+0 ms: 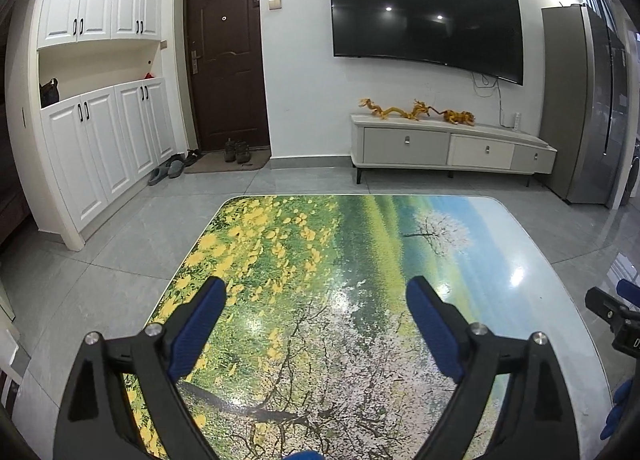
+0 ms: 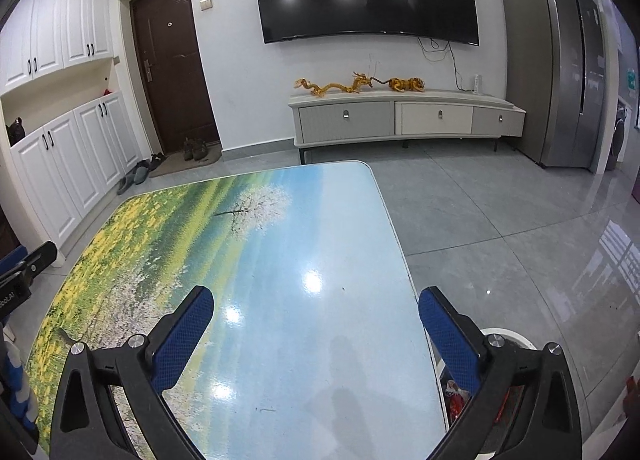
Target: Collect trash
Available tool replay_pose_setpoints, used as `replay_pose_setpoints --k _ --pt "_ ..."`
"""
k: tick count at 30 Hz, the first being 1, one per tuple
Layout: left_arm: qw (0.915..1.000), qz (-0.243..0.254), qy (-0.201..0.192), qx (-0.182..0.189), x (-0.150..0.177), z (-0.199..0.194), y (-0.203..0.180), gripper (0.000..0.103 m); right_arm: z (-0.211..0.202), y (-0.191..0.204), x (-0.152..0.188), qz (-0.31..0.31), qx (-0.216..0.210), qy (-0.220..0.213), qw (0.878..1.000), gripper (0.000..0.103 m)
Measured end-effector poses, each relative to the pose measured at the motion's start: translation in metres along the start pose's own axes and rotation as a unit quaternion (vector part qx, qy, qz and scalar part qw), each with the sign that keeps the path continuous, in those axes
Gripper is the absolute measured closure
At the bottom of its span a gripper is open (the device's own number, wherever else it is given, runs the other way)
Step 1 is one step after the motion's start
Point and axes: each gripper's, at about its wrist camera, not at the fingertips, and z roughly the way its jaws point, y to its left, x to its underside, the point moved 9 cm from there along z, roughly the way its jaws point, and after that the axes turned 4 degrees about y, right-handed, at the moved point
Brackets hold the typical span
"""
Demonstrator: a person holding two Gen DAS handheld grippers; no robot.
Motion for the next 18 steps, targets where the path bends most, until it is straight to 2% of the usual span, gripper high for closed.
replay_pose_setpoints --k 3,18 --pt "1.0 0.002 0.001 -0.007 0.001 0.0 0.001 0.005 0.001 -0.003 0.002 0.003 0.003 0.002 1.0 0.0" --pt "0.9994 -0.024 -0.01 -0.025 -0.001 -0.008 0.016 0.005 -0.005 -0.006 0.001 0.003 0.012 -0.007 1.0 0.0"
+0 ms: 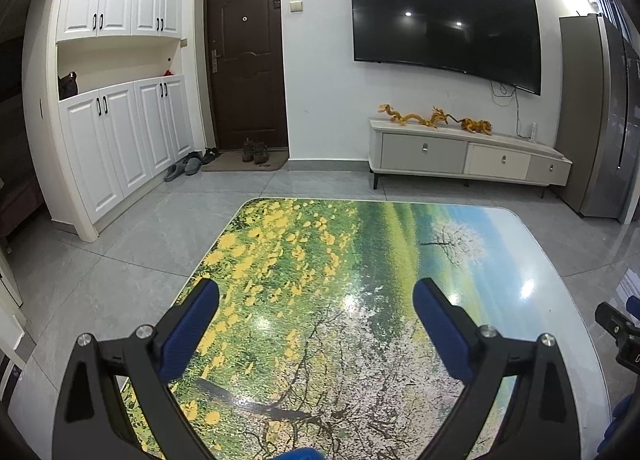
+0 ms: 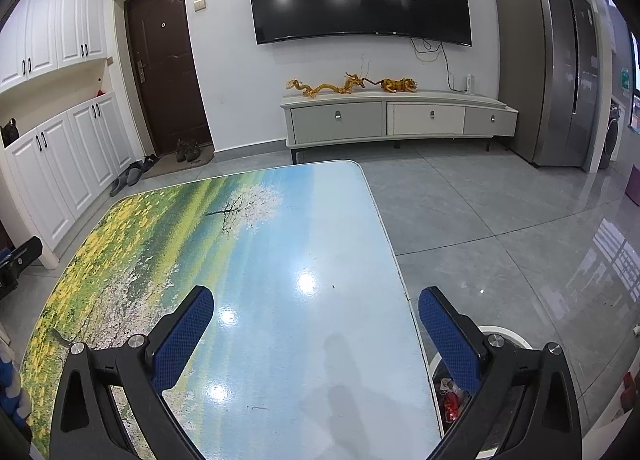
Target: Collect trash
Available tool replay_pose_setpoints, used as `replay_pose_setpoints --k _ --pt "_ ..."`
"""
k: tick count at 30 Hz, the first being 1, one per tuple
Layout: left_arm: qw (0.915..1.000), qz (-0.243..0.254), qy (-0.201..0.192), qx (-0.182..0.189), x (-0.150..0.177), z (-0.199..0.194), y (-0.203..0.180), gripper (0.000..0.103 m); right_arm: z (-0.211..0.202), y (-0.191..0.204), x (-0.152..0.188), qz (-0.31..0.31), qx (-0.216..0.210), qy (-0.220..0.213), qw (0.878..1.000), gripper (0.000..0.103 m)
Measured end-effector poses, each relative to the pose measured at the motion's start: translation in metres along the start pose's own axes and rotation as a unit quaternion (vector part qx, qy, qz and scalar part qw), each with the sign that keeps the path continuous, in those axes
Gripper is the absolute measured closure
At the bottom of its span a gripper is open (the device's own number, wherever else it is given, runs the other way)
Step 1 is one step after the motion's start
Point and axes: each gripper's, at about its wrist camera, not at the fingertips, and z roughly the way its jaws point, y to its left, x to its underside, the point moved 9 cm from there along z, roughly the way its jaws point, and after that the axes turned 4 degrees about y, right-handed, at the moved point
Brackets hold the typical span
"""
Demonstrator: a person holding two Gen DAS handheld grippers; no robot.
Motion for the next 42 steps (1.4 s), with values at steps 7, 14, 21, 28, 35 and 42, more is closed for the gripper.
replay_pose_setpoints --k 7,14,21,28,35,42 --pt "1.0 -0.001 0.001 0.0 0.004 -0.004 0.003 0.005 -0.004 0.0 0.0 -0.004 0.007 -0.006 1.0 0.0" --pt "1.0 0.002 -0.001 -0.001 0.005 -0.008 0.001 0.005 -0.005 -0.004 0.002 -0.006 0.015 -0.008 1.0 0.0" --pt "1.0 0.003 -0.001 0.003 0.004 -0.008 -0.003 0.005 -0.005 -0.007 0.004 -0.003 0.019 -0.008 1.0 0.0" --pt "0.9998 0.009 0.018 0.009 0.011 -0.003 -0.008 0.005 -0.005 -0.009 0.007 -0.004 0.022 -0.007 1.0 0.0" --pt "0.9996 0.008 0.026 0.004 0.016 0.001 -0.006 0.005 -0.004 -0.013 0.009 -0.003 0.024 -0.003 1.0 0.0" --pt "0.9994 0.008 0.033 -0.006 0.018 0.006 -0.001 0.005 -0.004 -0.017 0.009 -0.002 0.03 -0.004 1.0 0.0"
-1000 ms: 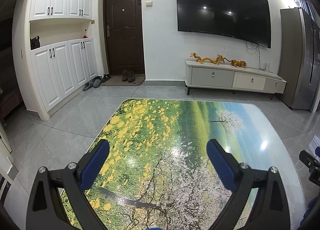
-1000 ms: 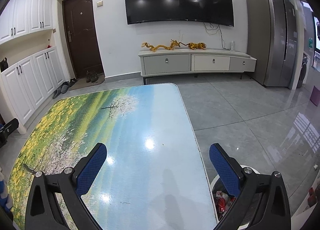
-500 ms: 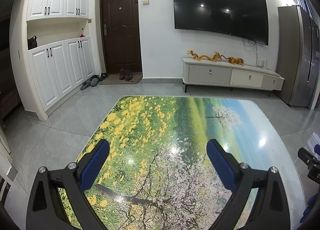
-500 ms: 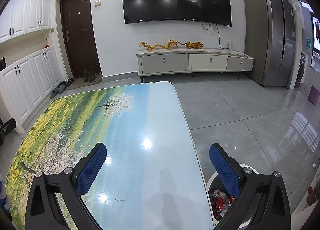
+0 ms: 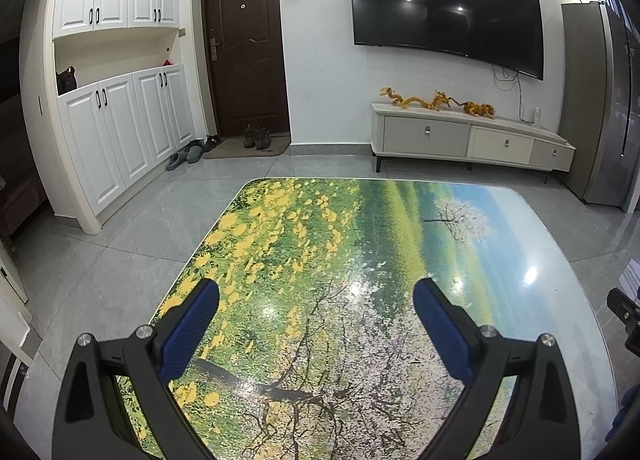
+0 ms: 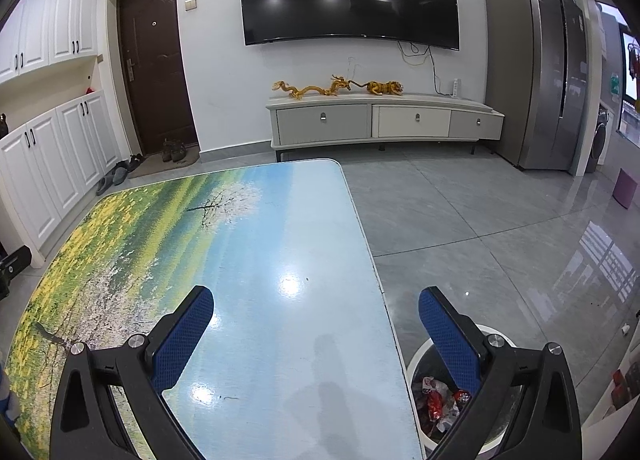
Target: Collect trash
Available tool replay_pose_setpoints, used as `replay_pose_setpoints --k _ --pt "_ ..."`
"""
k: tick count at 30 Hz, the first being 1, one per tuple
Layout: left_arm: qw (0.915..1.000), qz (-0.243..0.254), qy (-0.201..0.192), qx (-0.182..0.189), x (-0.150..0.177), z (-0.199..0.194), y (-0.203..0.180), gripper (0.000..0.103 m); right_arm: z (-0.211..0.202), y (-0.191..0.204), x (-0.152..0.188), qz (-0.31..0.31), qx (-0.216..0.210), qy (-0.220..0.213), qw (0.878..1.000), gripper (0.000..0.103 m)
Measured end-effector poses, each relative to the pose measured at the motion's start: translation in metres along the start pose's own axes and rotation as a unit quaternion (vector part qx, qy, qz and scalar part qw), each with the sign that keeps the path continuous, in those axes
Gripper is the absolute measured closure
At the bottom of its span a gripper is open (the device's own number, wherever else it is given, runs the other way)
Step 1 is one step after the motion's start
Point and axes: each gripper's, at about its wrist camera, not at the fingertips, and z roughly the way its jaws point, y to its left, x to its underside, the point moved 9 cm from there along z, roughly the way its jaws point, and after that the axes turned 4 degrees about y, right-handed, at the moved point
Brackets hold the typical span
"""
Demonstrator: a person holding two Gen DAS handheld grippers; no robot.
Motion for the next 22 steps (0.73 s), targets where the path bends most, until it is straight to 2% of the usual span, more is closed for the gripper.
replay_pose_setpoints --k 22 --pt "0.9998 0.006 0.018 -0.003 0.0035 0.0091 -0.0011 0.005 -0.0017 -0.0064 -0.0004 -0.001 0.009 -0.002 1.0 0.0"
